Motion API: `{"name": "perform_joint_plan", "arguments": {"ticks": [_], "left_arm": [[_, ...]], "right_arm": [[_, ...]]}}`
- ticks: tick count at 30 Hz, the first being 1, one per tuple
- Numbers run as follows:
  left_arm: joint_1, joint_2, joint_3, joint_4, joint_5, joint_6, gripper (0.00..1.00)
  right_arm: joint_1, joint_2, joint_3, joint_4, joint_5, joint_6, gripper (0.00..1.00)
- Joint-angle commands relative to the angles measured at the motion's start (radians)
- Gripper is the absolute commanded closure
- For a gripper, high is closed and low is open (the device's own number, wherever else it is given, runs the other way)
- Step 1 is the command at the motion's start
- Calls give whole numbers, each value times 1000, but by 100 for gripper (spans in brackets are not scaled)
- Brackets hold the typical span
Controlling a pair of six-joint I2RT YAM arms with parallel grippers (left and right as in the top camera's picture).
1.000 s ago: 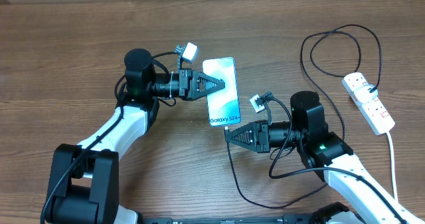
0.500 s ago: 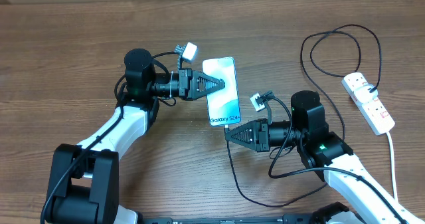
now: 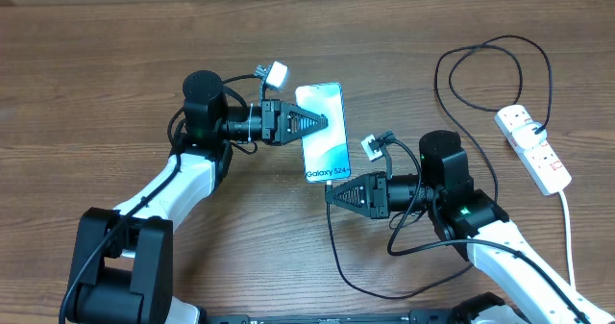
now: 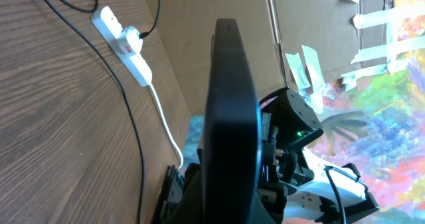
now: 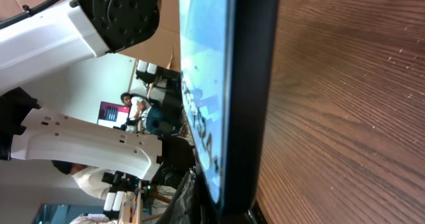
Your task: Plug charger to phone and switch on socket
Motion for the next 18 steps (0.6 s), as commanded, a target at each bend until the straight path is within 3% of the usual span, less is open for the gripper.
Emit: {"name": "perform_joint_plan", "arguments": {"ticks": [1, 18], "left_arm": [[-14, -14, 13, 8, 13, 25, 96], [-13, -14, 13, 8, 158, 119, 96]], "right_arm": [[-8, 14, 22, 9, 8, 4, 96], [-10, 14, 22, 33, 8, -45, 96]]}}
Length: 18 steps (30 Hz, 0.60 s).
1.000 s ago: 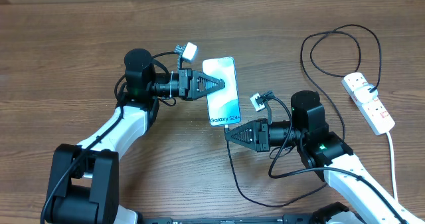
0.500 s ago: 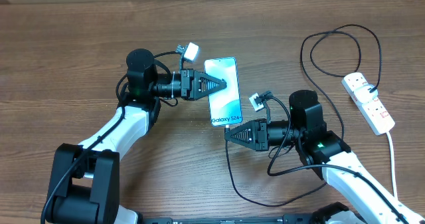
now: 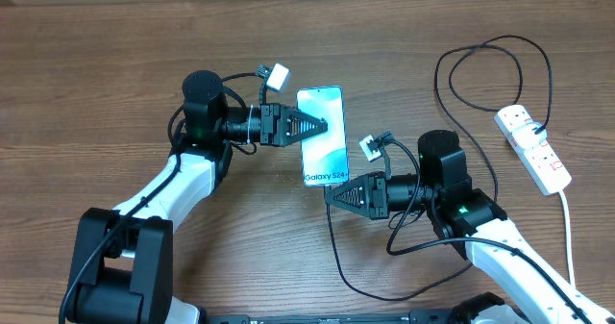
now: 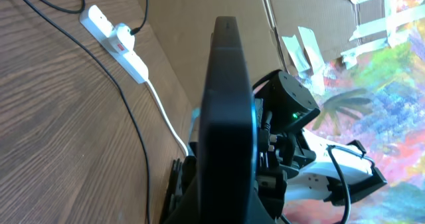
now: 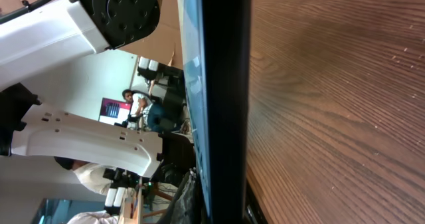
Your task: Plug charger to phone and switch on socket
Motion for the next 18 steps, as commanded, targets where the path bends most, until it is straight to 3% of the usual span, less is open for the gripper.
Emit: {"name": "perform_joint_plan", "arguments": {"ticks": [1, 11, 18], "left_arm": [[-13, -14, 13, 4, 113, 38, 96], [-13, -14, 13, -15, 128, 34, 96], [2, -14, 13, -15, 32, 39, 96]], "right_arm": [[-10, 4, 22, 19, 22, -48, 96], [-10, 4, 23, 22, 48, -75, 96], [-8, 4, 23, -19, 3, -75, 93]]}}
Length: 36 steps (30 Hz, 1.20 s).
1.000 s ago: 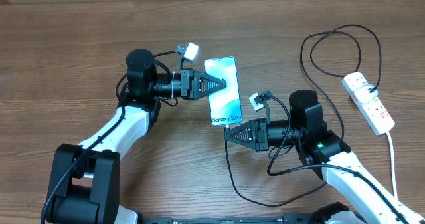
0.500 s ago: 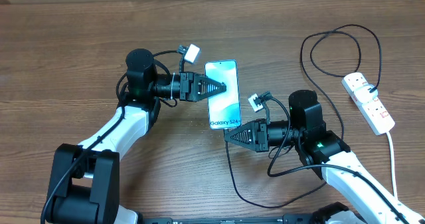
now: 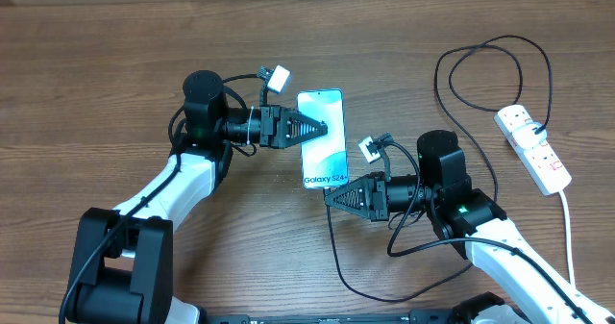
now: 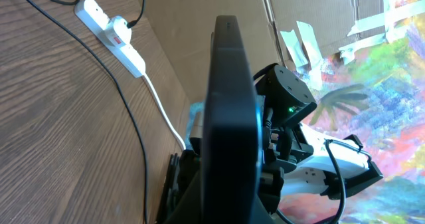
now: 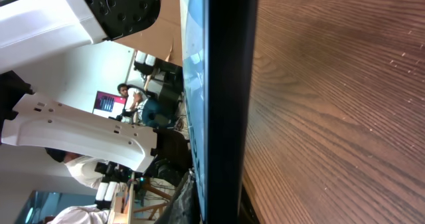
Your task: Plug charger to phone and switch on socket
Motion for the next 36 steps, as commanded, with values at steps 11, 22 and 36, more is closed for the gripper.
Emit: {"name": "perform_joint_plan", "arguments": {"ticks": [11, 22, 36], "left_arm": [[2, -14, 12, -10, -37, 73, 96], [2, -14, 12, -10, -95, 49, 96], [2, -14, 12, -10, -32, 45, 96]], "right_arm": [[-8, 1, 23, -6, -48, -10, 76], [-8, 1, 23, -74, 24, -10, 70], [57, 1, 23, -68, 174, -11, 80]]}}
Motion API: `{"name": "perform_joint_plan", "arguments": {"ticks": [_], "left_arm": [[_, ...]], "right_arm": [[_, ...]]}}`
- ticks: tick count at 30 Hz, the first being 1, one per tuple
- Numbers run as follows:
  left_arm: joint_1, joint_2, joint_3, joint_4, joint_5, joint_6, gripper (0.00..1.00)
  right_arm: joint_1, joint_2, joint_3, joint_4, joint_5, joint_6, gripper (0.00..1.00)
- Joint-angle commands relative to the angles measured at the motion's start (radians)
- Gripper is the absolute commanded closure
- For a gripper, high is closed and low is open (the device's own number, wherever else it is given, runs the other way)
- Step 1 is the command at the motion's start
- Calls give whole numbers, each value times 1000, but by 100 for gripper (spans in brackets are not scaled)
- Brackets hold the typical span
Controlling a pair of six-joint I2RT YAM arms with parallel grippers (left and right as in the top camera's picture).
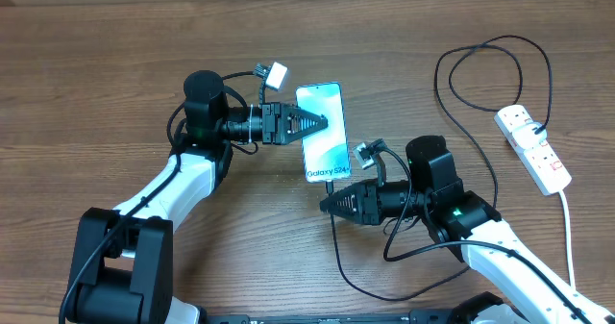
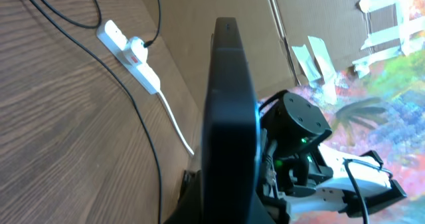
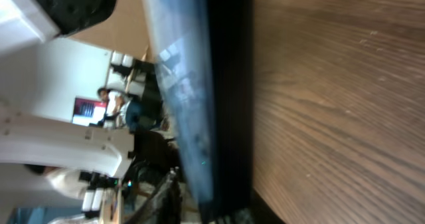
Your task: Plug charger to phone and switch on socket
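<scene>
A Galaxy phone is held face up above the table, and my left gripper is shut on its left edge. In the left wrist view the phone is a dark edge-on slab filling the middle. My right gripper sits just below the phone's bottom end, shut on the charger plug, which reaches up to the phone's bottom edge. Whether it is seated cannot be told. In the blurred right wrist view the phone stands tilted. The white power strip lies at the right.
The black charger cable loops over the wooden table under my right arm and runs up in a big loop to the strip. The strip's white lead trails toward the front right edge.
My right gripper has dropped back a little from the phone's bottom end, toward the front left. The phone has shifted slightly away from it and now looks tilted in the right wrist view.
Throughout, my left gripper held the phone by its left edge and my right gripper stayed at the phone's bottom end with the plug. The phone's edge went from slanted to straight in the right wrist view. Now the right gripper stands slightly further off.
</scene>
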Motion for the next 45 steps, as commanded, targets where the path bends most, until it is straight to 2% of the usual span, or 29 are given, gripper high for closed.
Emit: {"name": "perform_joint_plan", "arguments": {"ticks": [1, 5, 12, 24, 29, 35, 45], "left_arm": [[2, -14, 12, 3, 50, 0, 96], [2, -14, 12, 3, 64, 1, 96], [0, -14, 12, 3, 102, 6, 96], [-3, -14, 12, -2, 214, 19, 96], [-20, -14, 12, -34, 214, 28, 96], [-56, -14, 11, -125, 214, 99, 96], [-60, -14, 8, -183, 214, 143, 96]], "right_arm": [[2, 1, 21, 12, 65, -6, 82], [2, 1, 21, 14, 89, -6, 84], [2, 1, 22, 61, 91, -5, 96], [2, 1, 59, 64, 100, -33, 96], [2, 1, 69, 63, 130, -32, 96], [2, 1, 87, 55, 130, -39, 96], [2, 1, 166, -75, 152, -106, 96]]}}
